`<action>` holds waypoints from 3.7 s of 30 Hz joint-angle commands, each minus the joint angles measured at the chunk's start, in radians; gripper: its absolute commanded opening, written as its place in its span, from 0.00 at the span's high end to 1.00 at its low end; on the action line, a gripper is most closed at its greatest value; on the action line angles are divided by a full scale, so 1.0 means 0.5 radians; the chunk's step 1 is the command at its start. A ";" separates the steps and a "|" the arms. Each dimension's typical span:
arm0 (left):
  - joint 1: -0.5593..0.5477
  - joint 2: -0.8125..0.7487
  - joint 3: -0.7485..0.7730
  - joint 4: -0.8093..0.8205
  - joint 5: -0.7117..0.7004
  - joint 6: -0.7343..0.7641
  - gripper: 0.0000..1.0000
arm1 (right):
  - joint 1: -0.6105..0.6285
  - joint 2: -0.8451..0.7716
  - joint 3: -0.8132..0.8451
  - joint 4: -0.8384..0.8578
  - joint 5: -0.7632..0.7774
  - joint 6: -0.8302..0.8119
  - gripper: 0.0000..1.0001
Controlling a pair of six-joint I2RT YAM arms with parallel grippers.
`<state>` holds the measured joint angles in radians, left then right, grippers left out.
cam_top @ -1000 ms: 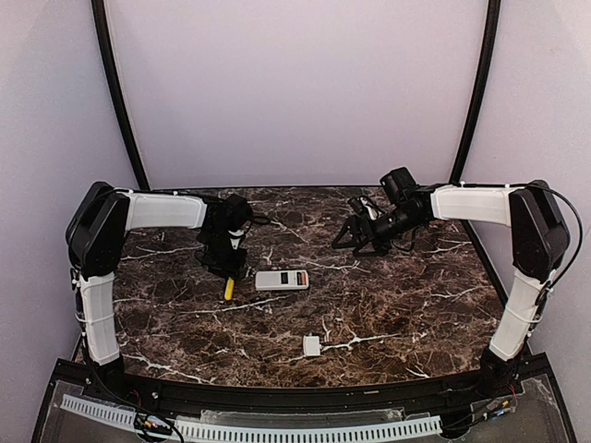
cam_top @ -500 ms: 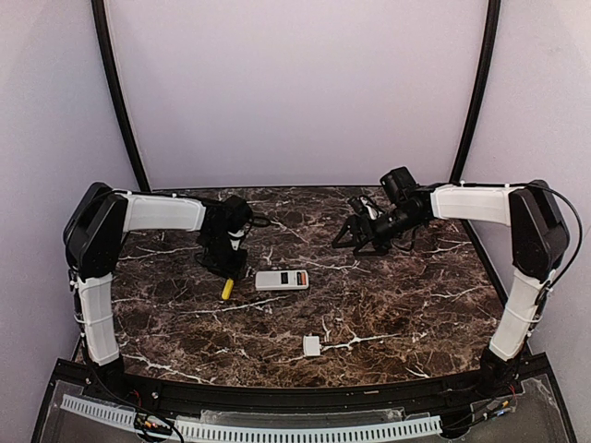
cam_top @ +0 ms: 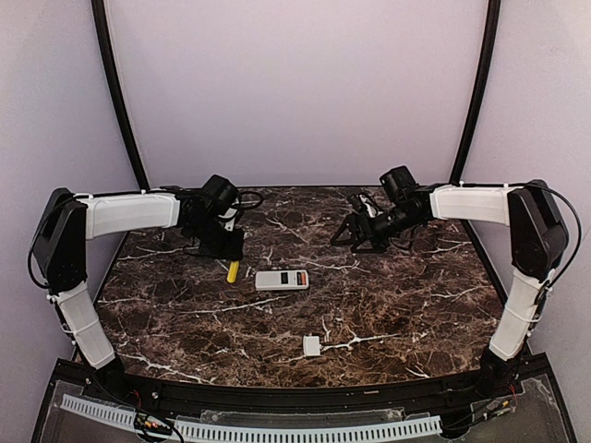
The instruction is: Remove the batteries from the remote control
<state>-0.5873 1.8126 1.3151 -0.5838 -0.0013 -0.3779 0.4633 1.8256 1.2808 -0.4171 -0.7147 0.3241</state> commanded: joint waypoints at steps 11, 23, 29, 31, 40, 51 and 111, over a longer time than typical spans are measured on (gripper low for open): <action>-0.010 -0.354 -0.186 0.880 0.717 -0.015 1.00 | -0.006 -0.281 -0.227 0.794 -0.259 0.198 0.02; -0.010 -0.324 -0.328 1.852 1.187 -0.503 1.00 | 0.049 -0.399 -0.594 1.951 -0.418 0.821 0.03; -0.010 -0.243 -0.354 2.346 1.205 -0.806 1.00 | 0.161 -0.299 -0.681 2.555 -0.215 1.237 0.03; -0.010 -0.204 -0.354 2.478 1.211 -0.907 1.00 | 0.202 -0.237 -0.639 2.623 -0.168 1.289 0.04; -0.017 -0.027 -0.487 3.260 1.147 -1.513 1.00 | 0.342 -0.009 -0.357 2.670 -0.101 1.322 0.11; -0.068 0.000 -0.550 3.417 1.037 -1.580 1.00 | 0.416 0.117 -0.236 2.625 -0.121 1.358 0.34; 0.006 -0.317 -0.341 1.693 2.156 -0.334 0.40 | 0.228 -0.189 0.121 -0.137 -0.992 -0.916 1.00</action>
<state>-0.5888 1.6371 1.0836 0.3832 1.0153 -0.6266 0.5797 1.7390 1.3056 -0.3904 -1.1862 -0.0490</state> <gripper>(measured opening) 0.610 0.137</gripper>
